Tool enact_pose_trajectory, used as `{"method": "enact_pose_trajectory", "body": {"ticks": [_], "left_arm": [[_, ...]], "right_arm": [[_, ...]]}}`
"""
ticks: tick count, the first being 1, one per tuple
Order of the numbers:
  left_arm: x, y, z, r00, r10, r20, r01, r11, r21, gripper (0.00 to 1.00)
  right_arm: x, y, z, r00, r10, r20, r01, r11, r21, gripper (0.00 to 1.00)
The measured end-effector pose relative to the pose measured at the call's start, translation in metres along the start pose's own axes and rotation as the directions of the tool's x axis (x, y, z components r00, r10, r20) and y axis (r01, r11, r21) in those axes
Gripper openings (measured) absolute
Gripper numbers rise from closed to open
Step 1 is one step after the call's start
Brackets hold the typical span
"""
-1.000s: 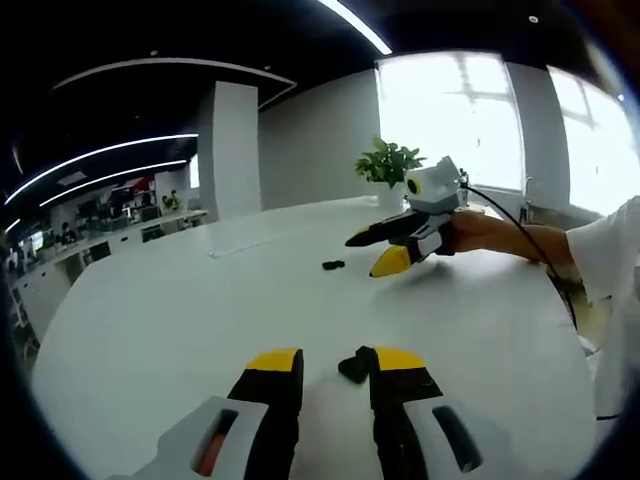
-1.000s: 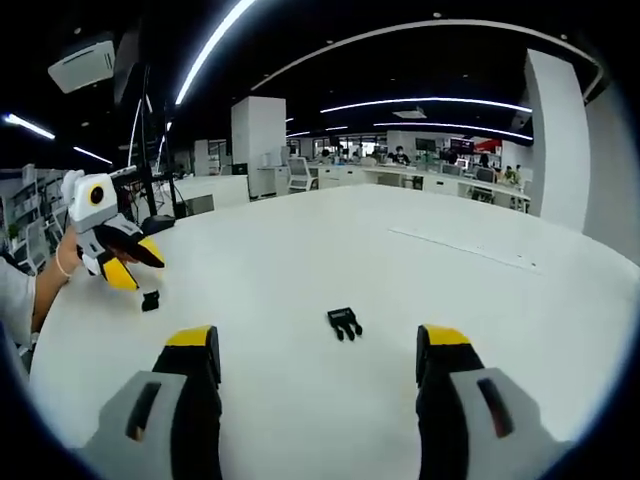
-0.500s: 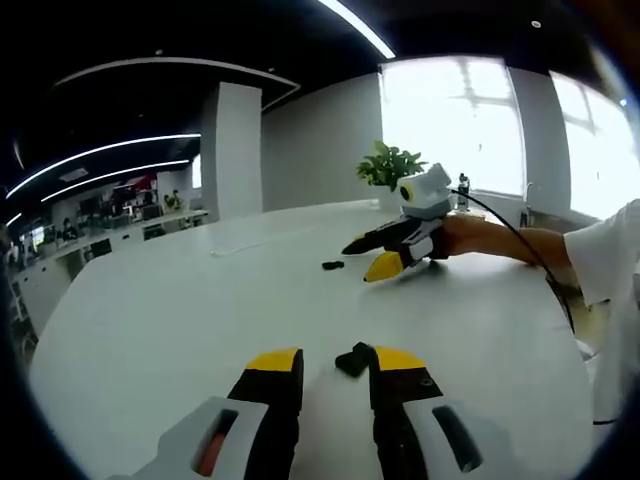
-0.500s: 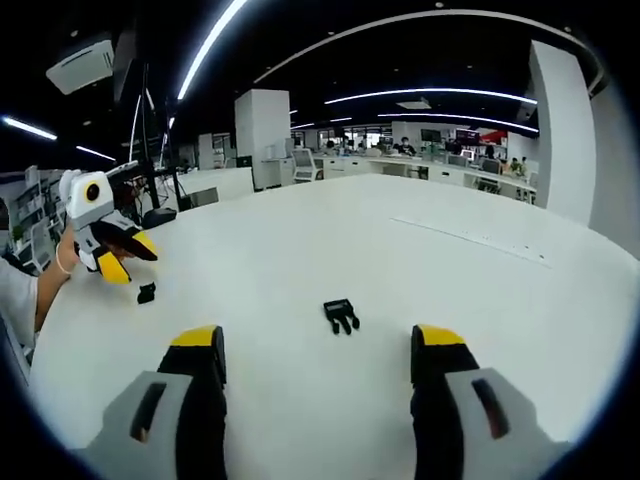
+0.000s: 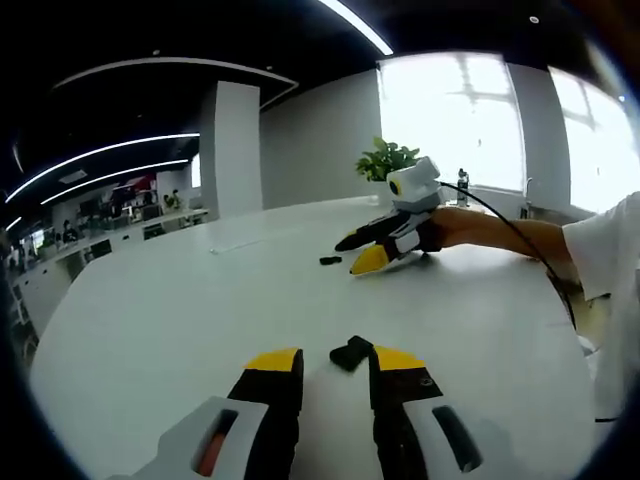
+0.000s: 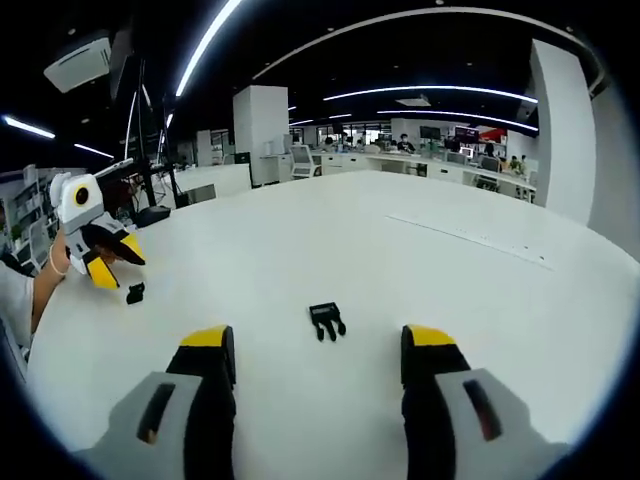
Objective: Snap the two parts of the plastic buckle together until the buckle closes and remains connected.
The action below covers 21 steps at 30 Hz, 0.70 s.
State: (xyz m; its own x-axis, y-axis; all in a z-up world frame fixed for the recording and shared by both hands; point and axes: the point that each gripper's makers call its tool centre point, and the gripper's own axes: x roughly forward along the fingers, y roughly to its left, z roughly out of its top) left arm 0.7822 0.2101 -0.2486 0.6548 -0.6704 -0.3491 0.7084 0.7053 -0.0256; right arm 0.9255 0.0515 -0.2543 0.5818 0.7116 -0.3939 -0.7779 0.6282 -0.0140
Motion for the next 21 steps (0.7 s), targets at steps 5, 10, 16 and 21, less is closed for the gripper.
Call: {"method": "enact_pose_trajectory", "body": {"ticks": [5,10,16,21], "left_arm": [[0.0009,-0.0003,-0.0011,1.0,-0.002,-0.009,0.002,1.0,0.0,0.26],[0.001,-0.0007,-0.001,1.0,-0.002,-0.008,0.002,1.0,-0.003,0.26],[0.0003,-0.001,-0.001,1.0,-0.002,-0.006,0.002,1.0,-0.004,0.26],[0.0,-0.0014,-0.0016,1.0,-0.001,-0.008,0.001,1.0,-0.004,0.26]], "right_arm": [[0.0004,-0.0055,0.0003,1.0,-0.003,-0.004,0.003,1.0,-0.021,0.59],[0.0008,-0.0059,0.0006,1.0,-0.002,0.001,0.002,1.0,-0.028,0.53],[0.004,-0.0072,0.0021,1.0,0.003,-0.004,-0.003,0.999,-0.041,0.47],[0.0054,-0.0065,0.0029,1.0,0.007,-0.001,-0.007,0.999,-0.041,0.36]]}}
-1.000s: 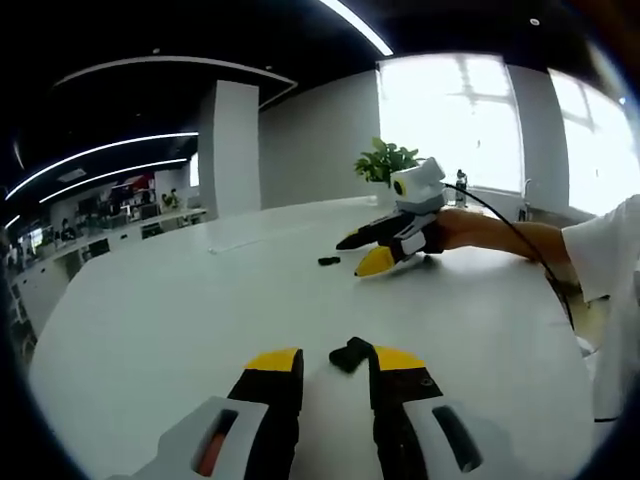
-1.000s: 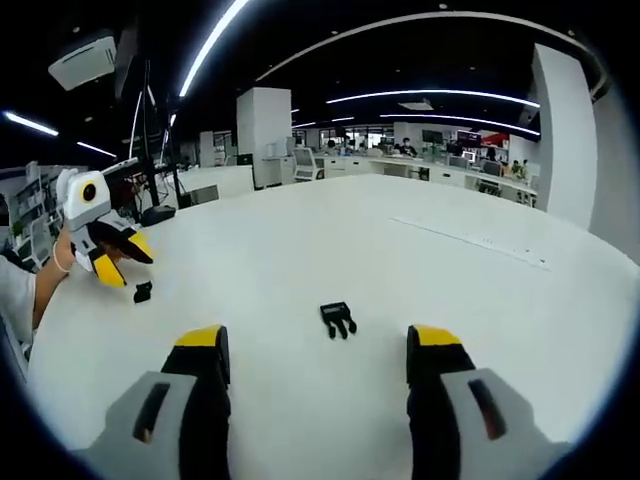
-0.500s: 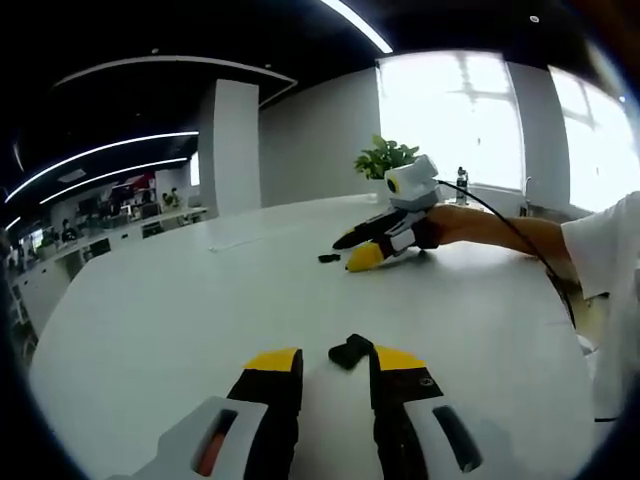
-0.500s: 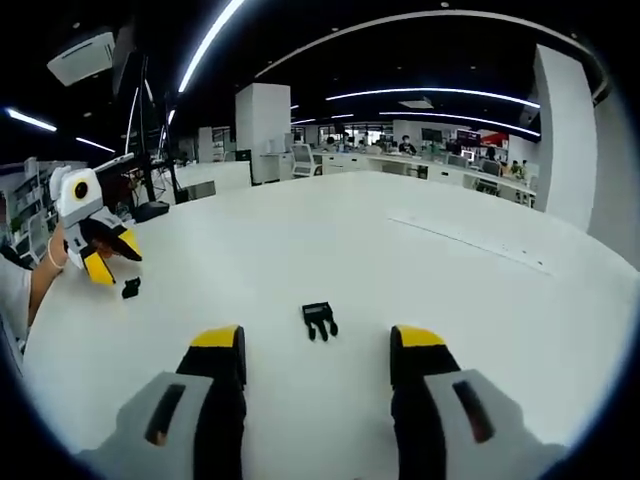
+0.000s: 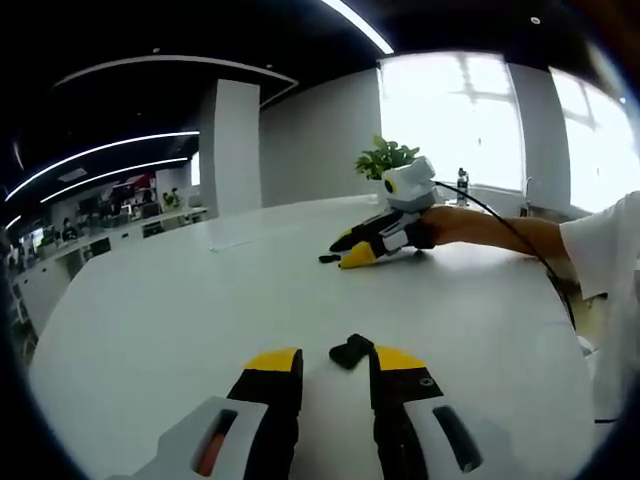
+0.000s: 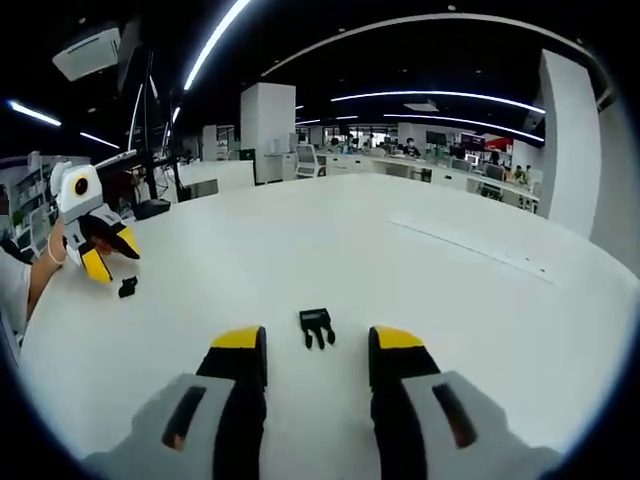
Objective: Snap the two parts of the plastic buckle together until the buckle closes and remains connected.
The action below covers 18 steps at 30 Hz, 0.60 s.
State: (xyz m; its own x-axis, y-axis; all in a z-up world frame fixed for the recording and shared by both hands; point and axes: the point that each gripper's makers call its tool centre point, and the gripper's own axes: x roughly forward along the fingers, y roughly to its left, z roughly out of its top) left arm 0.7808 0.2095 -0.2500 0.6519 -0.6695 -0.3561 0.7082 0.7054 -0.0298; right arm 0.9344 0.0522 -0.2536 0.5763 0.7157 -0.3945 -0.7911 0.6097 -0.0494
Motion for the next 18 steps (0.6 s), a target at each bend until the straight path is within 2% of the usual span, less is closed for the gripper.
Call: {"method": "enact_pose_trajectory", "body": {"ticks": [2,18], "left_arm": [[-0.0002,-0.0012,-0.0006,1.0,0.0,-0.003,0.0,1.0,0.009,0.26],[-0.0009,0.0026,0.0007,1.0,0.003,-0.002,-0.003,1.0,0.011,0.26]], "right_arm": [[0.0002,-0.0029,0.0003,1.0,-0.011,0.004,0.011,1.0,0.006,0.32],[0.0024,-0.0013,0.0007,1.0,-0.012,0.003,0.012,1.0,0.003,0.19]]}}
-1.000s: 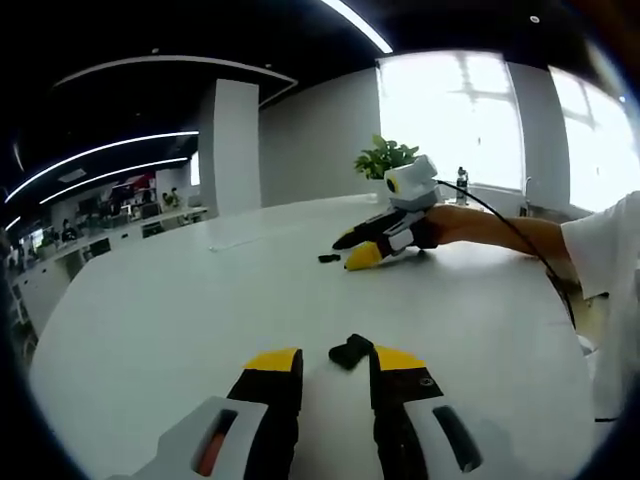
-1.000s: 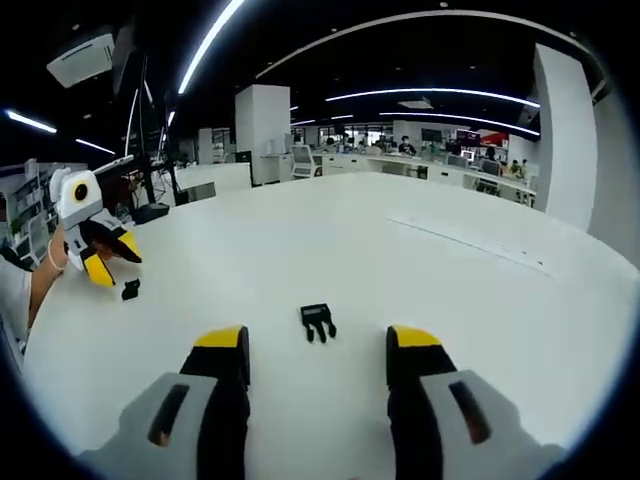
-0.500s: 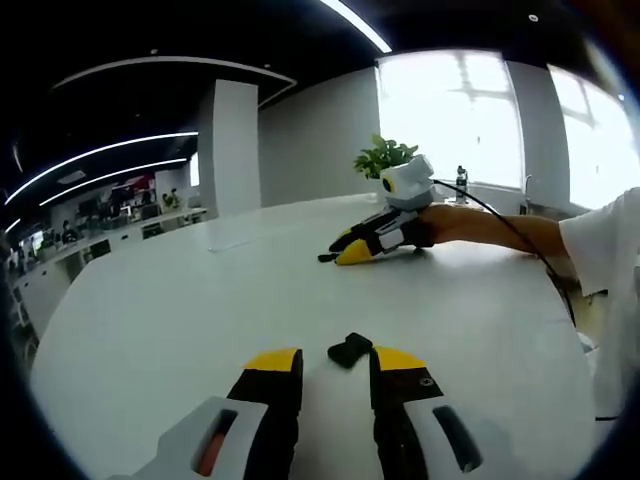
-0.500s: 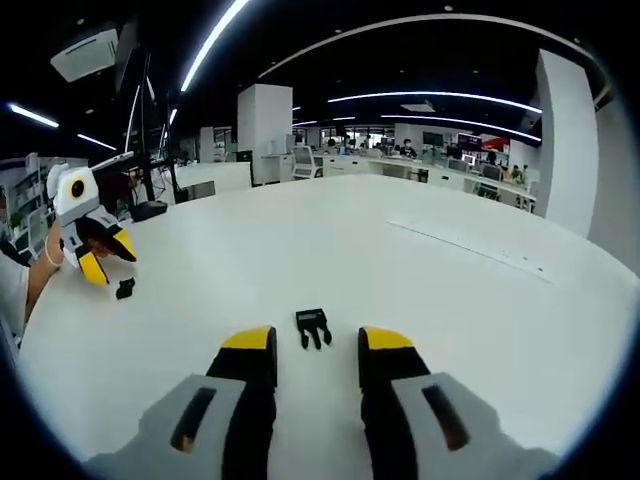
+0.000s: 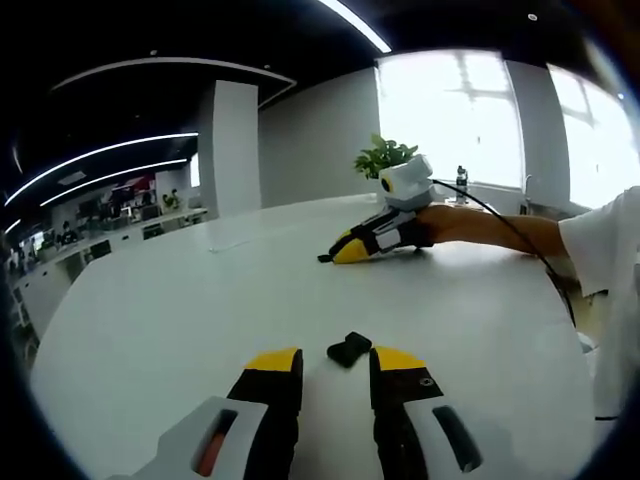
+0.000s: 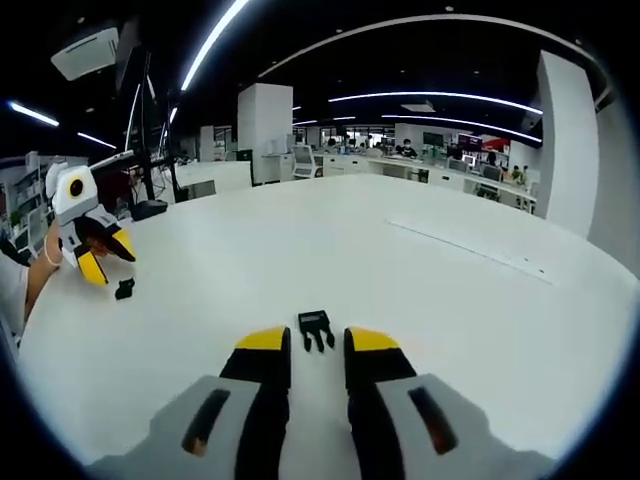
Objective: Snap the two parts of the plastic buckle together until the buckle closes and remains connected.
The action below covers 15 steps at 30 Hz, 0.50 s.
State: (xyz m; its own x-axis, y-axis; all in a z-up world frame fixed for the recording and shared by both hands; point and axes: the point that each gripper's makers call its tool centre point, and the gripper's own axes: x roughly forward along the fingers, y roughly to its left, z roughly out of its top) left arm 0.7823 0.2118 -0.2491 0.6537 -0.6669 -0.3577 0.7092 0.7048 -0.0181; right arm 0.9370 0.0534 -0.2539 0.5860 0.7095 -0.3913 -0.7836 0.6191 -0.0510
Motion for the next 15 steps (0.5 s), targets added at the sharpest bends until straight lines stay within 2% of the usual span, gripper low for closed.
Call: {"method": "enact_pose_trajectory", "body": {"ticks": [15], "left_arm": [[0.0007,0.0013,0.0017,1.0,-0.003,0.001,0.003,1.0,0.004,0.26]], "right_arm": [[-0.0015,0.003,-0.0013,1.0,-0.012,-0.011,0.012,1.0,0.004,0.12]]}}
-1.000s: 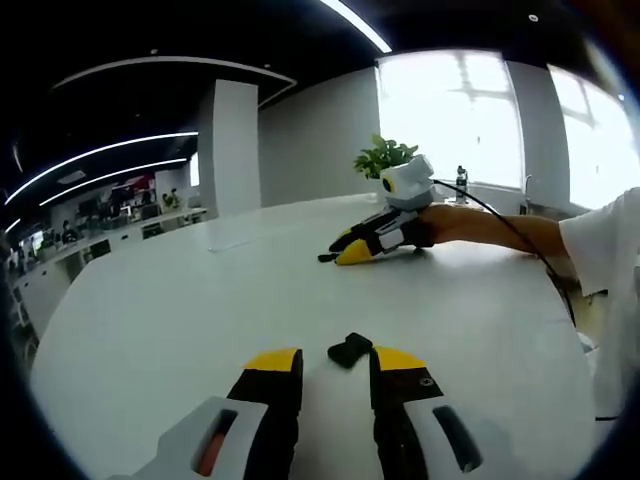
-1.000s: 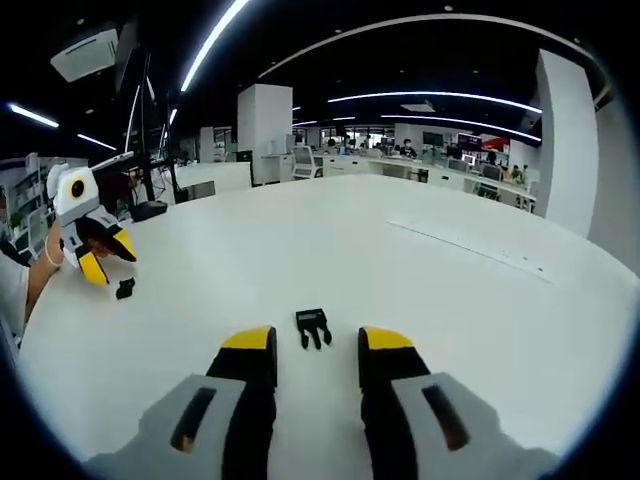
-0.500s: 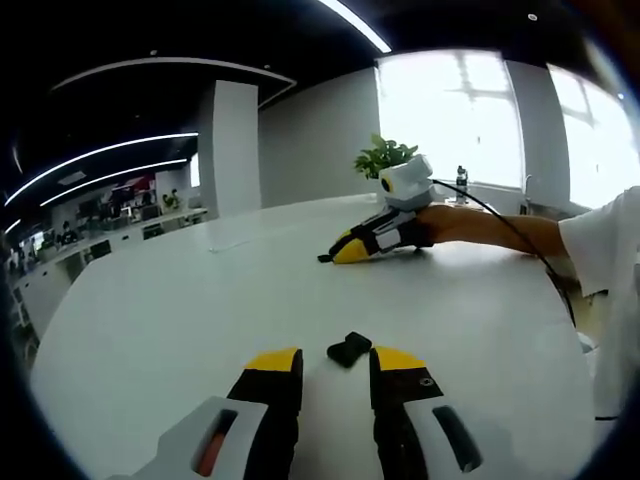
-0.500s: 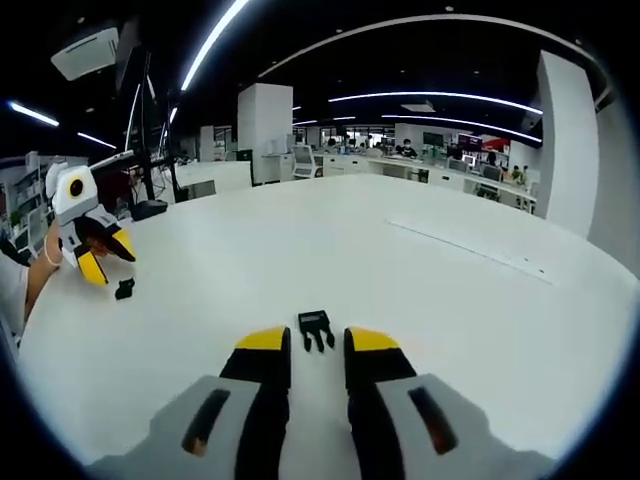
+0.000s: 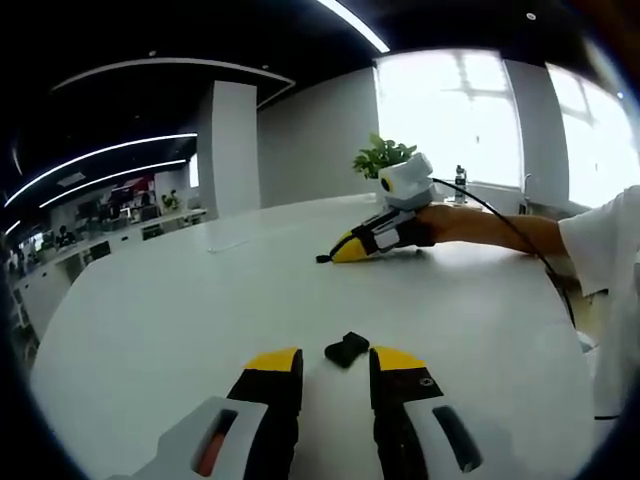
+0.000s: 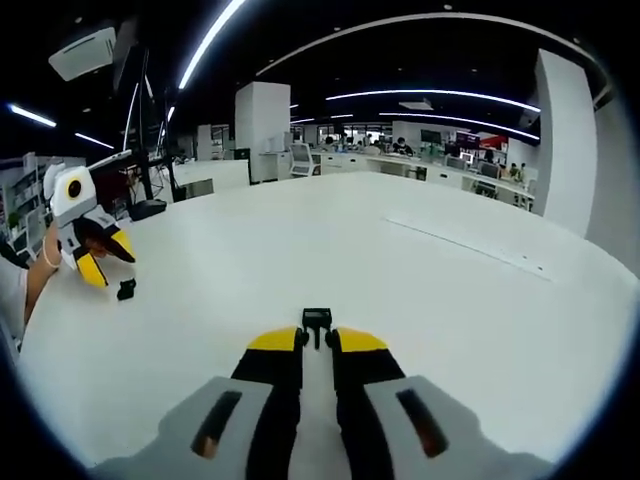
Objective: Snap the two parts of the plastic buckle together until the buckle closes and remains connected.
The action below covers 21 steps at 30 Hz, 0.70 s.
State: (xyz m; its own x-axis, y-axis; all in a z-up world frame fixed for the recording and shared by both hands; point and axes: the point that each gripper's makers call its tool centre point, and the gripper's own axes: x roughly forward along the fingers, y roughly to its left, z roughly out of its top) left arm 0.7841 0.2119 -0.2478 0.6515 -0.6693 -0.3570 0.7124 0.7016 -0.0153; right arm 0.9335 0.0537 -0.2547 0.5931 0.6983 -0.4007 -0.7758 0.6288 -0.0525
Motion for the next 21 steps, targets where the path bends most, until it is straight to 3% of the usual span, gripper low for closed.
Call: {"method": "enact_pose_trajectory", "body": {"ticks": [21], "left_arm": [[0.0,-0.004,-0.002,1.0,-0.007,-0.004,0.007,1.0,0.005,0.26]], "right_arm": [[-0.01,-0.009,-0.004,0.999,-0.042,-0.005,0.042,0.999,0.025,0.12]]}}
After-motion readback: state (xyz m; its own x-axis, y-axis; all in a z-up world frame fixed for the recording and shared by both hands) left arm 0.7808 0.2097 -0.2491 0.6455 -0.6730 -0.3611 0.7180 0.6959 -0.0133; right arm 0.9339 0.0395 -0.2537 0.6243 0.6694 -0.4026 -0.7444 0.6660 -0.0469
